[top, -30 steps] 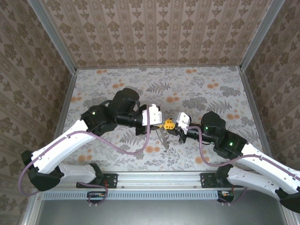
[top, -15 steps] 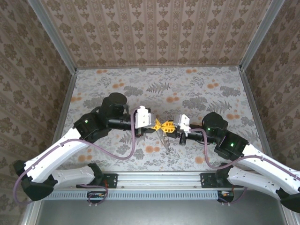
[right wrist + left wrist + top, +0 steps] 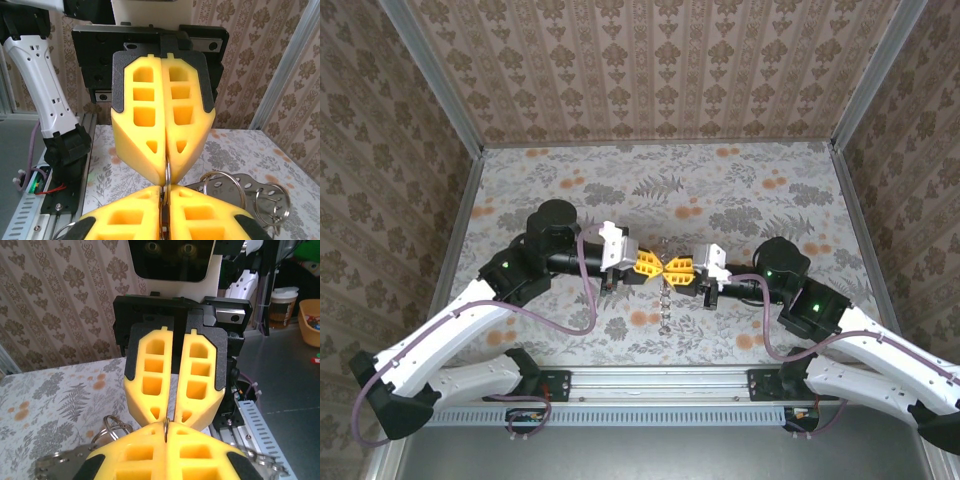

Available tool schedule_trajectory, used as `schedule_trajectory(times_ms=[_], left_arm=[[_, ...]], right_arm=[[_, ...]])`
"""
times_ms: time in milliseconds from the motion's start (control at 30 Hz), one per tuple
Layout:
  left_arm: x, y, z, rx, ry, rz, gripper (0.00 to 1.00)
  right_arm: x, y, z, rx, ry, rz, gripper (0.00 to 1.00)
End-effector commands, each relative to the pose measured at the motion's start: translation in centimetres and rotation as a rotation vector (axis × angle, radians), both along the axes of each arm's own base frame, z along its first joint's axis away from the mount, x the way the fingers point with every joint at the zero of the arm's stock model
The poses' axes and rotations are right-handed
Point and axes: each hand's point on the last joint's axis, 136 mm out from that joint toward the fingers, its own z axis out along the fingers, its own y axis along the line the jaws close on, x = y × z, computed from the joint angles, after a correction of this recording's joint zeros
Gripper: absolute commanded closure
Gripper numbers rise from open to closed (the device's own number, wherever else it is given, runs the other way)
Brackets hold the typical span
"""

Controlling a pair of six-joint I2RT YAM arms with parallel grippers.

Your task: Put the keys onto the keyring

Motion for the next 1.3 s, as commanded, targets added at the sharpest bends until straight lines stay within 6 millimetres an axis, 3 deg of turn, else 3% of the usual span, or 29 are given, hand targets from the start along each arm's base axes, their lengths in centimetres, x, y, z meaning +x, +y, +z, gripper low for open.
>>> schedule_trajectory(times_ms=[0,200,900,1267], left_arm=[[-0.2,-0.1,4.4,-0.178,-0.083,-0.022,1.0],[-0.2,0.1,5.1,-0.222,-0.088,-0.018,1.0],[-1.9,0.2,7.7,-0.409,-0.01,-0.178,1.0],[-2.4,-0.7,6.9,-0.362,0.01,-0.215,1.0]], right_arm=[[-1.3,0.5,0.5,0.008,0.0,0.075,0.85],[-1.2,0.3,0.5,0.017,-0.005,0.059,0.81],[-0.8,-0.4,1.3,0.076,-0.049,0.013,0.84],[-0.8,-0.8,1.7,0.088,-0.07,-0.003,1.0]])
